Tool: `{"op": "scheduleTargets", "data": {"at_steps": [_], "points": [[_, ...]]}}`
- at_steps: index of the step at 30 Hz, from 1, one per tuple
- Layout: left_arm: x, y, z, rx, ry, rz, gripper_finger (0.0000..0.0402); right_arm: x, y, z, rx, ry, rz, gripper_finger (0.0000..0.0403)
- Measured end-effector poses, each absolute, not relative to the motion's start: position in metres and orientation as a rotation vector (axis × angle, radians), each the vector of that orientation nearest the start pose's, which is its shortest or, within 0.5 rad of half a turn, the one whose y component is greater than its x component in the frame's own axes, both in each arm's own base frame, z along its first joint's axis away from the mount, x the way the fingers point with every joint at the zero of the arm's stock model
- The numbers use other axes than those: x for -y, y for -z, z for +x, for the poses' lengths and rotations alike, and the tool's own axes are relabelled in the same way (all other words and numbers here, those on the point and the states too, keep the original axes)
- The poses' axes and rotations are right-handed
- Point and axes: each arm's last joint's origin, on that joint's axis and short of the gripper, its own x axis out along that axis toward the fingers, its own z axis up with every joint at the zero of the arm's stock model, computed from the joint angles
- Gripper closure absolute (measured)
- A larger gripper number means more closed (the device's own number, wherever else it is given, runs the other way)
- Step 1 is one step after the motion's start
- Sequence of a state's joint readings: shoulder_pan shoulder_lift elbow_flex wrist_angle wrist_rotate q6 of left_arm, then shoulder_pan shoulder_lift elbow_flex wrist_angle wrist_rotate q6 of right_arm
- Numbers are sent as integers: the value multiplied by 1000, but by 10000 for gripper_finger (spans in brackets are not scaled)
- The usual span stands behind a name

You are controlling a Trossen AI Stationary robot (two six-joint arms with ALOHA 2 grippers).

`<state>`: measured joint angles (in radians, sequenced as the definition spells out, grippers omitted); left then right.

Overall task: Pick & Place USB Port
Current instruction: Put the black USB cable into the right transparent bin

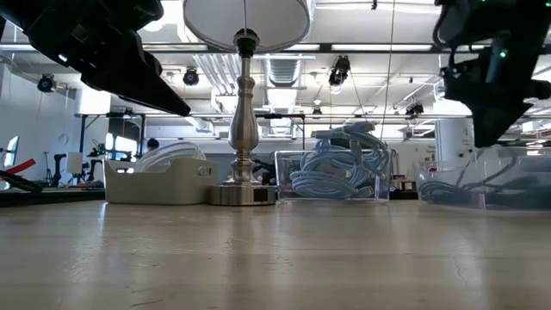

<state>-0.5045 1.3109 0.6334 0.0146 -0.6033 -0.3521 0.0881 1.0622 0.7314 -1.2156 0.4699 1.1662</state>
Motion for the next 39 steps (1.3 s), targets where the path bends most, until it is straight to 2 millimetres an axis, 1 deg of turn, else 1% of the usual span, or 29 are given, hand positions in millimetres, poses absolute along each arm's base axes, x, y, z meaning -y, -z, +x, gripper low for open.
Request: {"op": "scheduleTargets", "data": {"at_steps": [4, 7, 10, 13, 18, 22, 25, 28, 31, 34, 39], "points": [[108, -195, 229, -536, -191, 6, 257, -1, -235, 154, -1015, 1044, 552, 263], [108, -196, 229, -539, -180, 2, 257, -2, -245, 166, -922, 978, 596, 256], [111, -200, 231, -558, -121, -26, 257, -6, -252, 183, -805, 843, 599, 255], [114, -207, 233, -602, -67, -29, 257, -14, -259, 204, -671, 684, 568, 257], [117, -218, 228, -741, -106, -22, 257, -34, -263, 235, -532, 482, 464, 259], [119, -224, 217, -869, -186, -99, 257, -47, -253, 256, -510, 401, 390, 257], [123, -223, 208, -966, -226, -257, 257, -51, -242, 270, -544, 395, 344, 258], [132, -217, 197, -1059, -226, -391, 257, -54, -227, 284, -602, 408, 313, 259], [143, -210, 186, -1105, -221, -445, 257, -58, -217, 299, -658, 385, 261, 257], [150, -204, 175, -1124, -272, -538, 257, -62, -212, 315, -693, 355, 175, 257], [161, -194, 157, -1225, -312, -651, 257, -71, -207, 346, -735, 252, 85, 264]]}}
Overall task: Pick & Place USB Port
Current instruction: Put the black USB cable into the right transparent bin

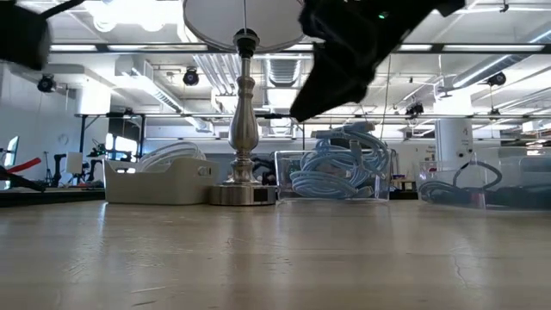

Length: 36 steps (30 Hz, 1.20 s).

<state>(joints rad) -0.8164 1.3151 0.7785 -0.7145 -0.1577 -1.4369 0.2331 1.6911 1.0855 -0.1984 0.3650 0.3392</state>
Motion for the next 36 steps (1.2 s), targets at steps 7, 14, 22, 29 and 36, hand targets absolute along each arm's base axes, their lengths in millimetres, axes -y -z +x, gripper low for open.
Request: {"op": "scheduleTargets", "data": {"at_steps": [7, 14, 22, 29, 36], "points": [[169, -177, 144, -1335, -407, -692, 257, -81, -195, 381, -777, 202, 9, 264], [176, -160, 146, -1356, -405, -719, 257, -84, -189, 394, -843, 110, -7, 265], [175, -155, 147, -1325, -407, -675, 257, -83, -197, 395, -809, 107, -11, 264], [182, -148, 154, -1274, -265, -526, 324, -82, -197, 395, -809, 111, -11, 271], [178, -152, 164, -1017, -345, -434, 376, -82, -198, 396, -799, 109, -10, 278]]}}
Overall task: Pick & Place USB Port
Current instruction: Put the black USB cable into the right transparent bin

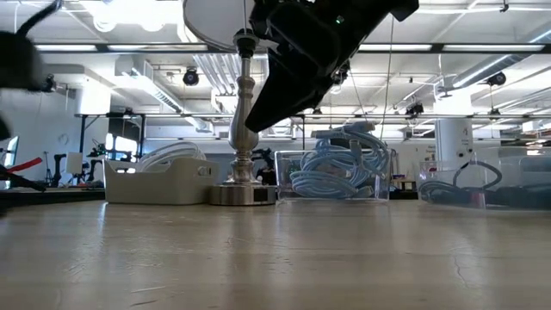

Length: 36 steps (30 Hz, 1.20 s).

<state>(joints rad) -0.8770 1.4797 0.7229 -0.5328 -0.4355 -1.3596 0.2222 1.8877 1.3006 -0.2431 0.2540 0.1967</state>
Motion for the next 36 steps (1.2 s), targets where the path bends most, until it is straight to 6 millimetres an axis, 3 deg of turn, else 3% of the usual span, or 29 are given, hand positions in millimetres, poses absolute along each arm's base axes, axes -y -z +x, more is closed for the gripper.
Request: {"op": "scheduleTargets", "data": {"at_steps": [5, 11, 15, 22, 31, 36], "points": [[175, -181, 175, -709, -381, -349, 353, -84, -207, 404, -684, 52, -48, 274], [169, -222, 182, -319, -488, -205, 376, -89, -219, 412, -543, -89, -93, 271], [163, -242, 180, -168, -564, -127, 376, -88, -225, 416, -461, -90, -95, 274], [159, -254, 184, -129, -585, -60, 363, -82, -239, 426, -266, -66, -29, 272], [160, -260, 194, -141, -574, 22, 369, -69, -211, 447, -180, -40, 91, 271], [158, -260, 198, -166, -542, 16, 370, -73, -214, 450, -94, -172, 113, 267]]}}
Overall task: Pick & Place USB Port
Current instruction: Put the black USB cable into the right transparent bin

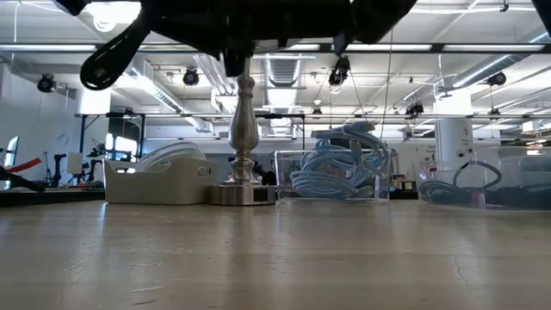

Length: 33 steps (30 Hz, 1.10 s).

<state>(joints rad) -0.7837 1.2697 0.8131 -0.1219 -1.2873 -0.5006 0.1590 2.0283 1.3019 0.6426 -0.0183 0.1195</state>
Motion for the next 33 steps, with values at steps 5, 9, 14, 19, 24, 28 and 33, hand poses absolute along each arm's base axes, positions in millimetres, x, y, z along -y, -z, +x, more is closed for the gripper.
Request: {"op": "scheduleTargets", "data": {"at_steps": [5, 9, 14, 19, 24, 28, 33], "points": [[158, -262, 199, -155, -546, 9, 373, -70, -215, 451, -82, -168, 102, 263], [160, -266, 202, -153, -505, 3, 367, -69, -215, 451, -83, -168, 101, 261], [162, -272, 206, -137, -463, 1, 373, -70, -215, 451, -82, -190, 97, 266], [160, -274, 208, -129, -472, 2, 366, -70, -215, 451, -84, -188, 112, 282], [160, -273, 209, -137, -454, -5, 360, -70, -214, 451, -94, -186, 123, 322], [160, -273, 209, -139, -452, -6, 360, -70, -215, 450, -116, -184, 122, 352], [159, -272, 210, -150, -441, -6, 353, -68, -226, 440, -224, -152, 113, 355]]}}
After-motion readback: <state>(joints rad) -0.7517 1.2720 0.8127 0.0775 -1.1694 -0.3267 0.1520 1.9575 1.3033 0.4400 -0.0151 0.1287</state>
